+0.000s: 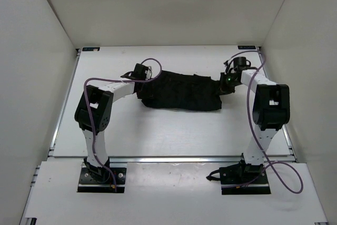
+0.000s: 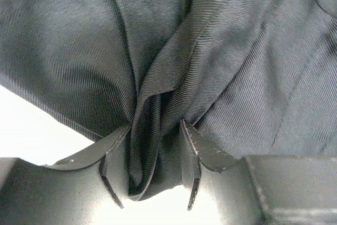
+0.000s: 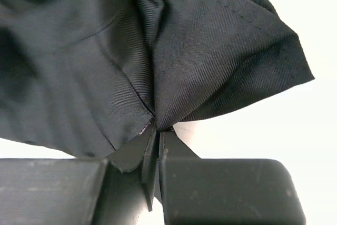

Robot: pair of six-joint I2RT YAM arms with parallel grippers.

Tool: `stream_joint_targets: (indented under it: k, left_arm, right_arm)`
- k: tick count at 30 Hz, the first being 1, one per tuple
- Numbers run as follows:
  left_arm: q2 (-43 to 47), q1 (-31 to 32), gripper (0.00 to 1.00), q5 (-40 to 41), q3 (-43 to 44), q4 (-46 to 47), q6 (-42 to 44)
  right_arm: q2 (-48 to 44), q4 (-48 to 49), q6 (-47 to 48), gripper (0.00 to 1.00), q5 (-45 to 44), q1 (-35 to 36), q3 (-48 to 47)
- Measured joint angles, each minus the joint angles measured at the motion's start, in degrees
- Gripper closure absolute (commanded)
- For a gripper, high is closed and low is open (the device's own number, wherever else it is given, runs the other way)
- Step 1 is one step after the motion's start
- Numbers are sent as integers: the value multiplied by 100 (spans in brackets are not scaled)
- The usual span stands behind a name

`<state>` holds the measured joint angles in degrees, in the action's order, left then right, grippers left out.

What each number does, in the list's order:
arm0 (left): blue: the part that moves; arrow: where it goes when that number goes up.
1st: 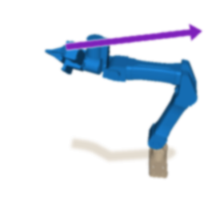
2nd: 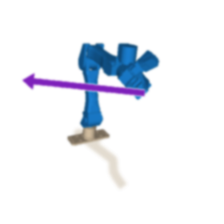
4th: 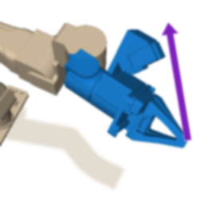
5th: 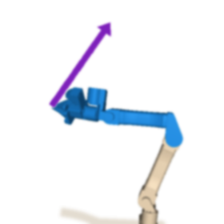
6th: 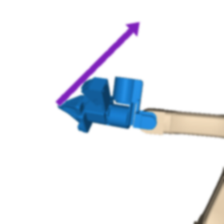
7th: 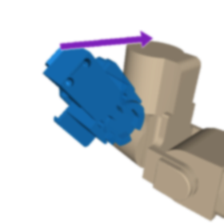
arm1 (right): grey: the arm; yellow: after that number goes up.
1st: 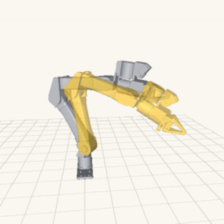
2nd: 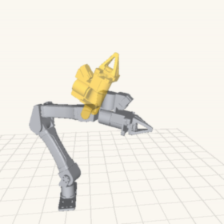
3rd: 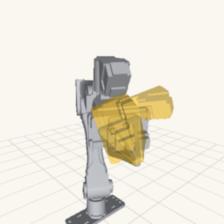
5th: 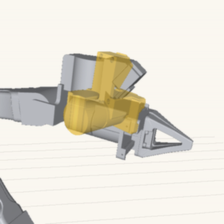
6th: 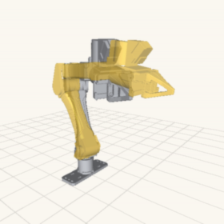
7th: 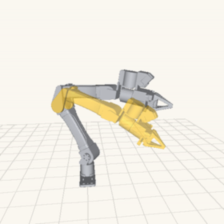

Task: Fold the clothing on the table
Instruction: Fold the skirt

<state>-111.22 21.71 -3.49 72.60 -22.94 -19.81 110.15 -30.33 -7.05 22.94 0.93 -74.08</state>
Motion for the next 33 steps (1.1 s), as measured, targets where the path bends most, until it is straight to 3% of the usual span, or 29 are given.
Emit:
stream_joint_targets:
  k: [6, 12, 20, 33]
  left_arm:
    - [-271, 439, 53, -520, 251, 240, -208]
    - [-597, 750, 53, -1071, 588, 468, -358]
    - [-769, 791, 53, -1622, 706, 660, -590]
    - [-542, 201, 50, -2712, -326, 1880, -1187]
  right_arm:
    - [-273, -501, -101, 100, 131, -35, -1224]
    - [-481, -444, -520, 100, 240, 1049, -2194]
    - [181, -391, -1119, 100, 535, 2297, -2614]
    - [680, 96, -1738, 99, 911, 2682, -2033]
